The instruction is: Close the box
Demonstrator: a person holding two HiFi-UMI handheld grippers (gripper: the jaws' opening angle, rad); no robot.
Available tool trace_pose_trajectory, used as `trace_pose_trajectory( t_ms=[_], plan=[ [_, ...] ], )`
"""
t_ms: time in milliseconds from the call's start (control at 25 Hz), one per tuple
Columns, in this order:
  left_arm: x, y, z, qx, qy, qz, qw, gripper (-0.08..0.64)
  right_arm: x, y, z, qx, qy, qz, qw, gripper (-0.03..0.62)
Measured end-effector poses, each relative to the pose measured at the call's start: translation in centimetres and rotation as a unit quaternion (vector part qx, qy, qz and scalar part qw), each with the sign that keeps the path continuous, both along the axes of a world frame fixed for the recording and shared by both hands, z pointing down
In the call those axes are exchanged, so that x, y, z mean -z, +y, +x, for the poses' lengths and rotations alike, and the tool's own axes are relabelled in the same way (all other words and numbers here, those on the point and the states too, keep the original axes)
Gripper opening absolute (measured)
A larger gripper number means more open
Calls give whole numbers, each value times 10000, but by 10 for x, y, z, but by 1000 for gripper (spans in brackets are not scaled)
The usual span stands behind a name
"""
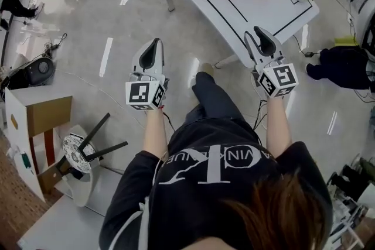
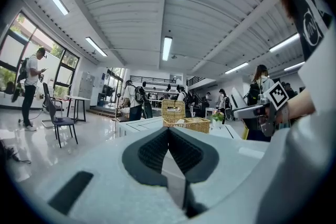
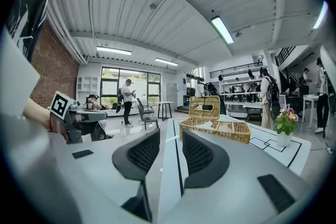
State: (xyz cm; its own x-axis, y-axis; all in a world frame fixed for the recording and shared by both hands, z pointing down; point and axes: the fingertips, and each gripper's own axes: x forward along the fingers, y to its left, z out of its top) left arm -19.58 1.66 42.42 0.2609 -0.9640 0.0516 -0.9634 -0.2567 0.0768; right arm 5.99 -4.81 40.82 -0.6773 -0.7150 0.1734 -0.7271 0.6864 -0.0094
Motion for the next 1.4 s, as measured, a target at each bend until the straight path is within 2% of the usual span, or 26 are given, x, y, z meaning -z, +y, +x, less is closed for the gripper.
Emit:
trace_pose_trajectory(
  t_ms=[280,440,840,1160,1400],
  plan=[
    [23,-57,-17,72,-148,173,9997,6,15,-64,-20,142,19,120,9998,126],
    [32,-102,-8,-31,-162,251,9995,6,22,-103,-23,269,201,208,9992,132],
    [30,-192,13,-195,-183,94,9996,6,32,-187,-15,454,590,207,9970,158],
    [29,-226,19,-191,-136,-15,9997,6,35,-233,-20,618,771,205,9949,169],
    [25,-252,21,-324,-208,-146,9992,6,39,-276,-20,509,975,256,9936,179]
  ],
)
